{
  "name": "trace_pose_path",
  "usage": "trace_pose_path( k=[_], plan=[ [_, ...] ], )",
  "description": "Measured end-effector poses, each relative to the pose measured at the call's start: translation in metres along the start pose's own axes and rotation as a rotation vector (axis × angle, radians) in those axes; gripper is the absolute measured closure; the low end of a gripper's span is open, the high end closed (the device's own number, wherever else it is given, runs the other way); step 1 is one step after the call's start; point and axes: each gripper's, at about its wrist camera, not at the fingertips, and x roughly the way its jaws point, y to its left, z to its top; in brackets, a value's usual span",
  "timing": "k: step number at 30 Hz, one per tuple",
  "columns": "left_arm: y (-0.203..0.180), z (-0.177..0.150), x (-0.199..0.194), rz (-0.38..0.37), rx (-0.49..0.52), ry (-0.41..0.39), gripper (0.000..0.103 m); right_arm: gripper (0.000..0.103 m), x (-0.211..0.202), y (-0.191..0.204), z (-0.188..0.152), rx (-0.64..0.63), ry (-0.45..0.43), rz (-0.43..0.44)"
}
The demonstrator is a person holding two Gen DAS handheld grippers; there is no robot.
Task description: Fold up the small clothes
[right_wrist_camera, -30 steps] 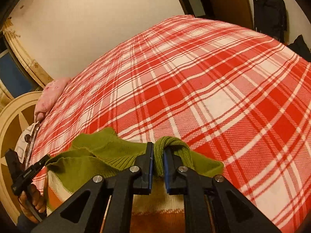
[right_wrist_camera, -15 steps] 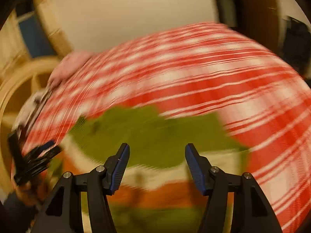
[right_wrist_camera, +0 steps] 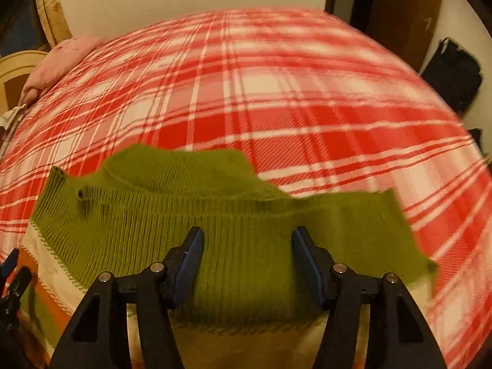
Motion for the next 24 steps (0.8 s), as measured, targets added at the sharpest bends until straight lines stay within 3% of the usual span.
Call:
trace_pose_path(
  k=[4,7,8,10,13,19,24],
  plan=[
    [0.006,-0.006,0.0,-0.021,-0.027,0.005,0.012,0.042,-0.028,0.035,-0.01,-0.058,-0.024,0.206],
    [0.008,-0.007,0.004,-0.028,-0.039,0.024,0.011,0.042,-0.024,0.084,-0.019,-0.185,0.006,0.285],
    [0.009,-0.007,0.005,-0.032,-0.042,0.027,0.011,0.042,-0.017,0.096,-0.021,-0.213,0.016,0.286],
    [0.012,-0.007,0.005,-0.042,-0.054,0.028,0.01,0.042,0.004,0.112,-0.02,-0.232,0.033,0.207],
    [0.013,-0.008,0.004,-0.051,-0.063,0.031,0.01,0.042,0.007,0.115,-0.012,-0.219,-0.012,0.14],
    [0.012,-0.017,-0.005,-0.059,-0.034,0.038,0.01,0.042,-0.043,0.065,-0.045,-0.14,-0.042,0.22],
    [0.012,-0.026,-0.015,-0.066,-0.02,0.041,0.008,0.042,-0.088,-0.028,-0.096,-0.033,-0.105,0.097]
  ],
)
